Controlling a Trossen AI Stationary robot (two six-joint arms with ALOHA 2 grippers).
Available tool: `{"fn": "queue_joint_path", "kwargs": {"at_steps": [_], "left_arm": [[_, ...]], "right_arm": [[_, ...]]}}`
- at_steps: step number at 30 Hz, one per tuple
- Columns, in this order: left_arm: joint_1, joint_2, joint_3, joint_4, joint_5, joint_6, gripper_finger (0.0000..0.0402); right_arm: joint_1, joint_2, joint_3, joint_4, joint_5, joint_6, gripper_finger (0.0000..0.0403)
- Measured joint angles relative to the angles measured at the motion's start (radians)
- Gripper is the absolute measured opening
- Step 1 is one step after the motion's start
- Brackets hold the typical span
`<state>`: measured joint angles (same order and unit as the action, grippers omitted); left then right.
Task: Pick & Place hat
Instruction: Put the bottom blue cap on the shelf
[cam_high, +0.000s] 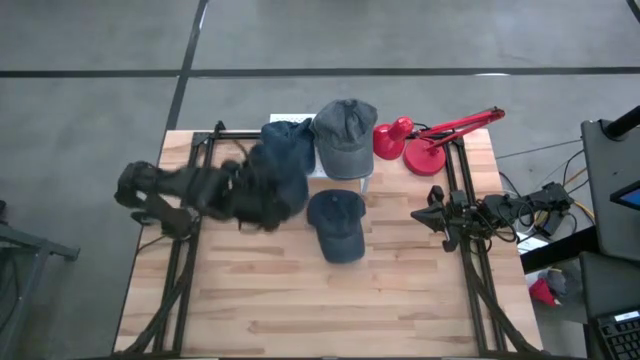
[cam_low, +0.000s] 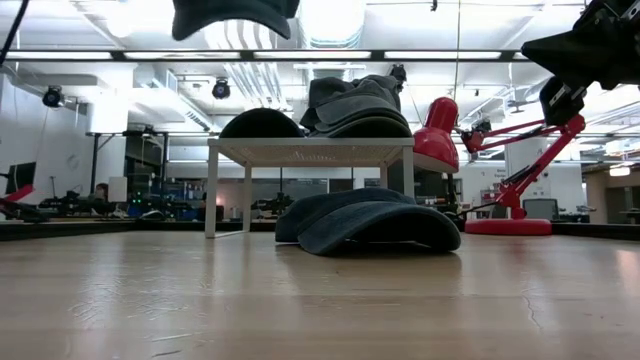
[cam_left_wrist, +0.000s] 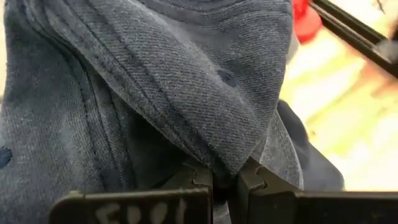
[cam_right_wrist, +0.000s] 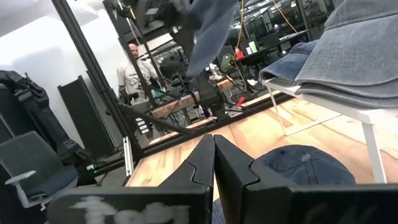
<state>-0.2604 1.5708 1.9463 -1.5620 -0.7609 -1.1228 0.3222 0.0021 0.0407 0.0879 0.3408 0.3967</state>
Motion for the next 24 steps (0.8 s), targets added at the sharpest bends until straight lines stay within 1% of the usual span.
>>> {"fn": "queue_joint_path", "kwargs": {"at_steps": [3, 6, 13, 15, 20, 24], "left_arm": [[0.106, -0.004, 0.055, -0.003, 0.005, 0.124, 0.0013], [0.211, -0.004, 0.09, -0.002, 0.052, 0.243, 0.0013], [0.418, -0.004, 0.105, 0.005, 0.147, 0.437, 0.0013], [0.466, -0.004, 0.104, 0.026, 0.194, 0.49, 0.0013], [0.581, -0.004, 0.102, 0.114, 0.384, 0.626, 0.0011], [0.664, -0.003, 0.102, 0.156, 0.491, 0.676, 0.0009]], "right_arm": [[0.0, 0.0, 0.0, 0.0, 0.0, 0.01, 0.0009], [0.0, 0.0, 0.0, 0.0, -0.001, 0.015, 0.0009], [0.0, 0.0, 0.0, 0.0, 0.0, 0.015, 0.0008], [0.0, 0.0, 0.0, 0.0, 0.0, 0.015, 0.0009], [0.0, 0.0, 0.0, 0.0, 0.0, 0.015, 0.0009], [0.0, 0.0, 0.0, -0.001, 0.0, 0.015, 0.0009]]}}
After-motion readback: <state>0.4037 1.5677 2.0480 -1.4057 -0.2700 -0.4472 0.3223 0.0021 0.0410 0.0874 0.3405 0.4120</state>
